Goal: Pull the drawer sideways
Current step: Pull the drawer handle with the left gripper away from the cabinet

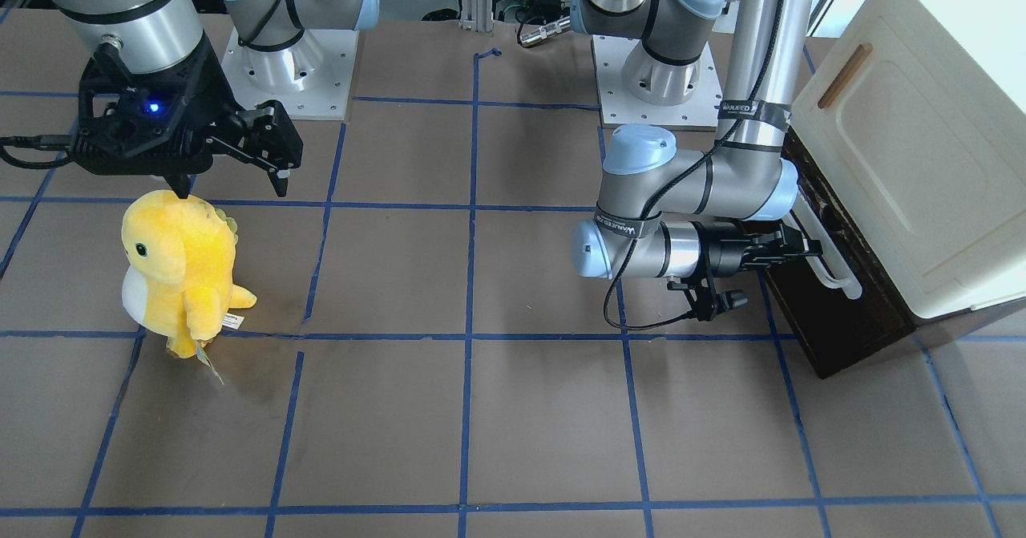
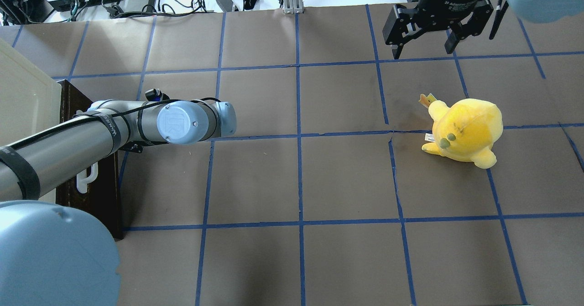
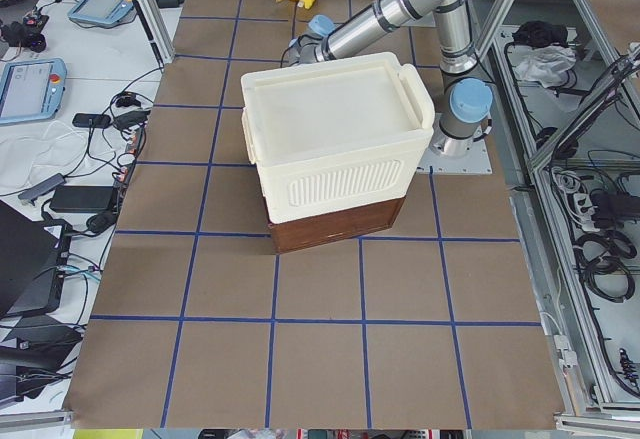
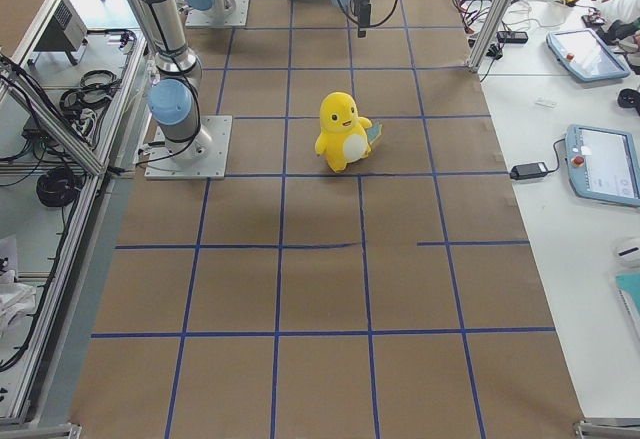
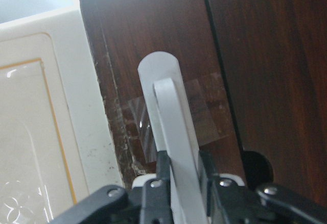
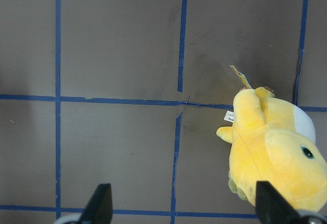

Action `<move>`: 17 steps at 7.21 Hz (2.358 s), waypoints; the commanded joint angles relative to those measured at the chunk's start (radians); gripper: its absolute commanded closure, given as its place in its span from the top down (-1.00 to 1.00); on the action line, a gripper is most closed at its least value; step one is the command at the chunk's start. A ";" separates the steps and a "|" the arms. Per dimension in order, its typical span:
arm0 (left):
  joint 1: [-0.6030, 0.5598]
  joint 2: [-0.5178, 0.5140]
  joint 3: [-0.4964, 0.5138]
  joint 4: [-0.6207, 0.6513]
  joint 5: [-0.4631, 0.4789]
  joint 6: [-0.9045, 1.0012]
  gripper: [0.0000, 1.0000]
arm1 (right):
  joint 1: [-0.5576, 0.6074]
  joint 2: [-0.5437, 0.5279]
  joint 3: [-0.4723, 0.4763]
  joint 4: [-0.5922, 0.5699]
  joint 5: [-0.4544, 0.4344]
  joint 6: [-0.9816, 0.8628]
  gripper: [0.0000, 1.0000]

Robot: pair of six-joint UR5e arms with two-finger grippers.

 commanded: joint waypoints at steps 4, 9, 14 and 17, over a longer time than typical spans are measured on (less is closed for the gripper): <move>-0.044 0.000 0.015 0.001 -0.009 0.002 -0.90 | 0.000 0.000 0.000 0.000 0.000 0.000 1.00; -0.087 -0.003 0.031 0.004 -0.017 0.002 -0.90 | 0.000 0.000 0.000 0.000 -0.001 0.000 1.00; -0.120 -0.004 0.045 0.009 -0.018 0.002 -0.89 | 0.000 0.000 0.000 0.000 0.000 0.000 1.00; -0.120 -0.003 0.046 0.009 -0.020 0.004 -0.68 | 0.000 0.000 0.000 0.000 0.000 0.000 1.00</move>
